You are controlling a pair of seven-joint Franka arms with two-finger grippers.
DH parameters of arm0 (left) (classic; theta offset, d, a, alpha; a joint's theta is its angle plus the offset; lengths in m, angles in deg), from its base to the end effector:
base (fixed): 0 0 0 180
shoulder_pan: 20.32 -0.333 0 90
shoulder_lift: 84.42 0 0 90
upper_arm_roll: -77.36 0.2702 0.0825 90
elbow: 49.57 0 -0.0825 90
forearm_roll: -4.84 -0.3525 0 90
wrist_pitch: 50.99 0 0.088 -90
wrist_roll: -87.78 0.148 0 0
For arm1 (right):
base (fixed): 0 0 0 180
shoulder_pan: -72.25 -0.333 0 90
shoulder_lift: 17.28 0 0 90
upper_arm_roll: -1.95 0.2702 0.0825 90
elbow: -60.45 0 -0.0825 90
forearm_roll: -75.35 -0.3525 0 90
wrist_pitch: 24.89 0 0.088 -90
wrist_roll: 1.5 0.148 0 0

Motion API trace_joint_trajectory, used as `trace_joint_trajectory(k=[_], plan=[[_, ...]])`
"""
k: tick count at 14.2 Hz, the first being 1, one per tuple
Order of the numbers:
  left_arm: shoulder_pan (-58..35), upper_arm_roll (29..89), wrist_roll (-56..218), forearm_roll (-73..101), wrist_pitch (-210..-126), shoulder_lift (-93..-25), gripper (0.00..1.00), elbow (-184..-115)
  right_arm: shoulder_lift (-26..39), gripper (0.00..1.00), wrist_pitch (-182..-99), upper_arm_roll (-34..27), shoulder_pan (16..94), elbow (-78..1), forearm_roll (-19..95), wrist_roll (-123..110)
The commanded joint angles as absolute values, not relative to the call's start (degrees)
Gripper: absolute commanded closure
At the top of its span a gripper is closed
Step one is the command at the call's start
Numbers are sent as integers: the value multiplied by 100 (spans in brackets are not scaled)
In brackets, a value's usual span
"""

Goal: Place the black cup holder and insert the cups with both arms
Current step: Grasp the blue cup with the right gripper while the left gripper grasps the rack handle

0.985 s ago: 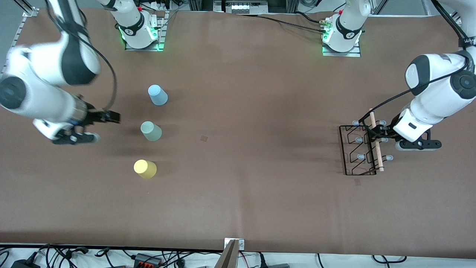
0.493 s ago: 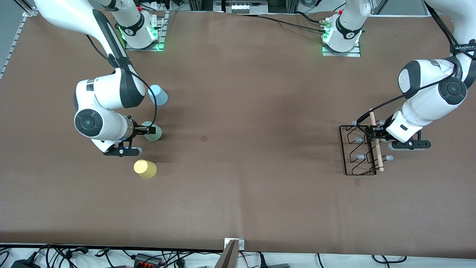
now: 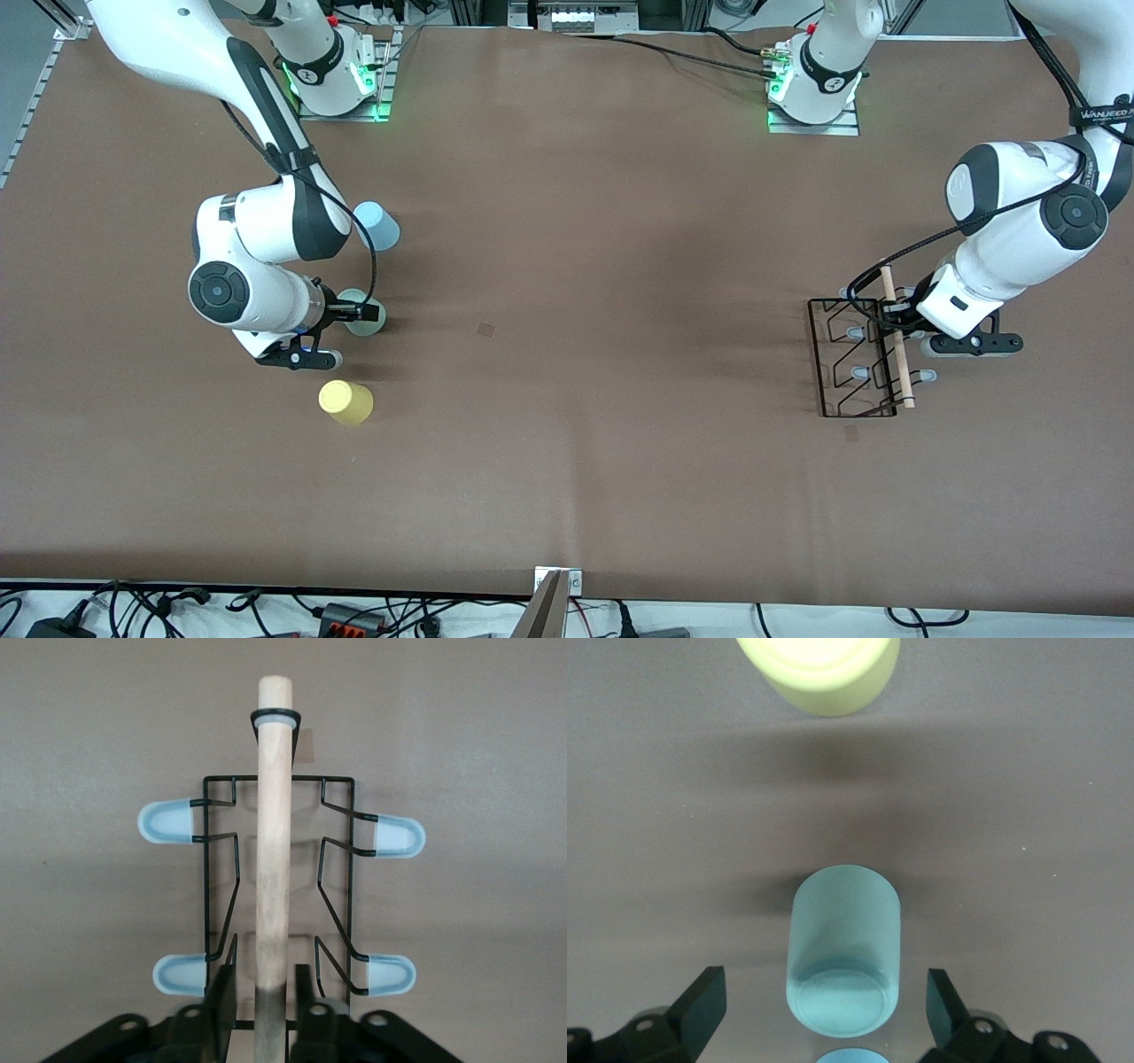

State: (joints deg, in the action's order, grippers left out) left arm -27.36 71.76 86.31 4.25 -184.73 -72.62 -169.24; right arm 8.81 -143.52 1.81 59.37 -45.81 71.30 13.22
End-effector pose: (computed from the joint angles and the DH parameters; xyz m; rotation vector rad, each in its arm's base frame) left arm 0.5485 0.0140 0.2651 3.1278 0.0724 0.0636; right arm 0.5444 0.1294 0.1984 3.1138 -0.1180 -0.3851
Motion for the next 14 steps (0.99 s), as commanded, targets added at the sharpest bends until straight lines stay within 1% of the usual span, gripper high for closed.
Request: trace_joint_trajectory(k=[1, 3, 5, 6, 7, 9, 12, 13, 14], plan=[[-2709, 7147, 8602, 423, -18546, -7273, 97, -16971, 769, 0, -14573, 186, 5933, -4878, 7034, 1388], [-2700, 7138, 8602, 423, -18494, -7291, 100, -16945, 768, 0, -14600, 186, 5950, -4993, 7034, 1388], [-2700, 7103, 8576, 431, -18389, -7325, 100, -16892, 795, 0, -14600, 186, 5950, -5002, 7034, 1397], [-2700, 6938, 8497, 440, -18136, -7369, 100, -16762, 812, 0, -14591, 186, 5959, -5002, 7025, 1397], [-2700, 6762, 8331, 440, -17716, -7422, 100, -16569, 830, 0, -14591, 186, 5950, -5002, 7025, 1397], [-2691, 6411, 7858, 440, -16863, -7396, 100, -15929, 909, 0, -14600, 186, 5959, -4994, 7025, 1397], [-2550, 5865, 7522, 440, -16473, -7326, 100, -15303, 918, 0, -14582, 186, 5959, -4985, 7016, 1397], [-2454, 5725, 7347, 440, -16437, -7265, 100, -15171, 927, 7, -14565, 186, 5959, -4985, 7016, 1397], [-2297, 5654, 7119, 449, -16419, -7229, 100, -15022, 927, 24, -14539, 186, 5959, -4976, 7016, 1397]])
